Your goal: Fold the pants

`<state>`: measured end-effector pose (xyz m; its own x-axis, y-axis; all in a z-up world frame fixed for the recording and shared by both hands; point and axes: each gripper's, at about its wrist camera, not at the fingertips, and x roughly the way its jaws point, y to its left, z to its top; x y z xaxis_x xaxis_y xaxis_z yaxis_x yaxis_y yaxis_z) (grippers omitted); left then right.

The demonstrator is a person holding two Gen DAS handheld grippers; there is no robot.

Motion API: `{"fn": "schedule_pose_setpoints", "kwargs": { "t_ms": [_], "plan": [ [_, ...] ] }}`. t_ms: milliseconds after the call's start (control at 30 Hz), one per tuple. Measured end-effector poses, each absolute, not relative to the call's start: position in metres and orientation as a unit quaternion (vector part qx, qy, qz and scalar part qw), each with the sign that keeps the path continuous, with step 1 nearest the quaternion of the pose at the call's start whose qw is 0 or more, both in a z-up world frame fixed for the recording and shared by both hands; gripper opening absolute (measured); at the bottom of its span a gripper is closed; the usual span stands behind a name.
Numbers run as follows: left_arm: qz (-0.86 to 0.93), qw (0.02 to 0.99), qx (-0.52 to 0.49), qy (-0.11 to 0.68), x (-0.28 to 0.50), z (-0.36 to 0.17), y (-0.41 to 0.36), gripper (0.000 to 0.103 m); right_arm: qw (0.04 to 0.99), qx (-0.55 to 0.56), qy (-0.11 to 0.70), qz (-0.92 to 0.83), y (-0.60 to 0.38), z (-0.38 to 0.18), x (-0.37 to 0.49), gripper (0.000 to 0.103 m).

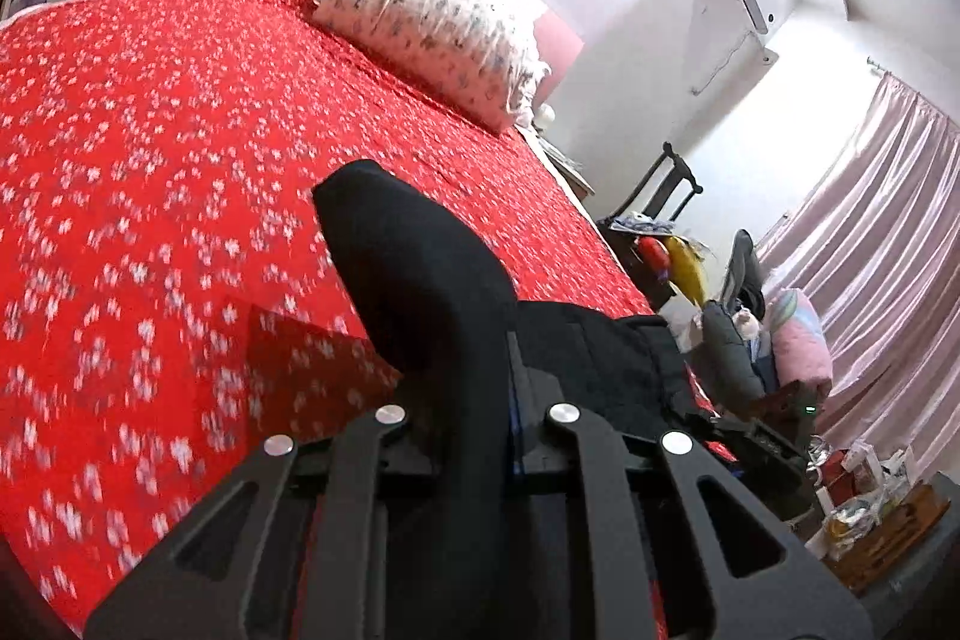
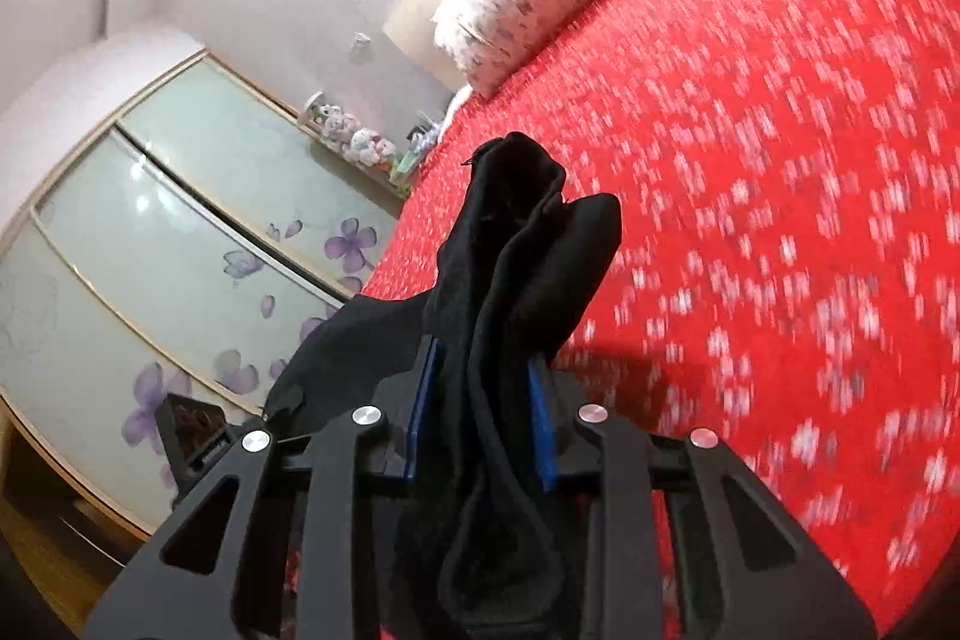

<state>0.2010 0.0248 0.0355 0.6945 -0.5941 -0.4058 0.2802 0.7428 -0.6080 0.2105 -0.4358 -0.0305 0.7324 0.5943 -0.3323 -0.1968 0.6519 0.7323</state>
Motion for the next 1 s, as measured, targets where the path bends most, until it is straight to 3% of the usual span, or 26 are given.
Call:
{"fn": "schedule_pose_setpoints", "kwargs": {
  "t_ms": [133,233,300,367,533,567,700,833,1000],
  "plan": [
    [-0.190,0.863,-0.279,0.375,0.234,-0.002,0.029,0.018,0.873,0.330,0.314,0.175,-0.435,-0.047,0.235,0.028],
    [-0.184,0.844,-0.307,0.400,0.239,-0.017,0.037,0.026,0.870,0.328,0.343,0.135,-0.436,-0.064,0.243,0.035],
    [-0.162,0.856,-0.296,0.392,0.233,-0.008,0.041,0.039,0.864,0.337,0.352,0.128,-0.440,-0.065,0.244,0.038],
    [-0.127,0.875,-0.288,0.367,0.220,0.004,0.050,0.072,0.868,0.333,0.353,0.104,-0.444,-0.060,0.238,0.045],
    [-0.164,0.899,-0.274,0.298,0.181,0.041,0.052,0.084,0.905,0.318,0.273,0.080,-0.449,-0.021,0.202,0.047],
    [-0.186,0.897,-0.268,0.298,0.176,0.044,0.046,0.087,0.904,0.316,0.269,0.100,-0.445,-0.017,0.199,0.055],
    [-0.253,0.875,-0.238,0.338,0.172,0.037,0.012,0.088,0.895,0.290,0.290,0.174,-0.410,-0.012,0.196,0.058],
    [-0.228,0.858,-0.192,0.420,0.190,0.009,-0.017,0.086,0.876,0.260,0.383,0.132,-0.397,-0.043,0.223,0.059],
    [-0.225,0.827,-0.262,0.444,0.203,-0.012,-0.004,0.083,0.846,0.349,0.374,0.154,-0.424,-0.065,0.231,0.059]
  ]
}}
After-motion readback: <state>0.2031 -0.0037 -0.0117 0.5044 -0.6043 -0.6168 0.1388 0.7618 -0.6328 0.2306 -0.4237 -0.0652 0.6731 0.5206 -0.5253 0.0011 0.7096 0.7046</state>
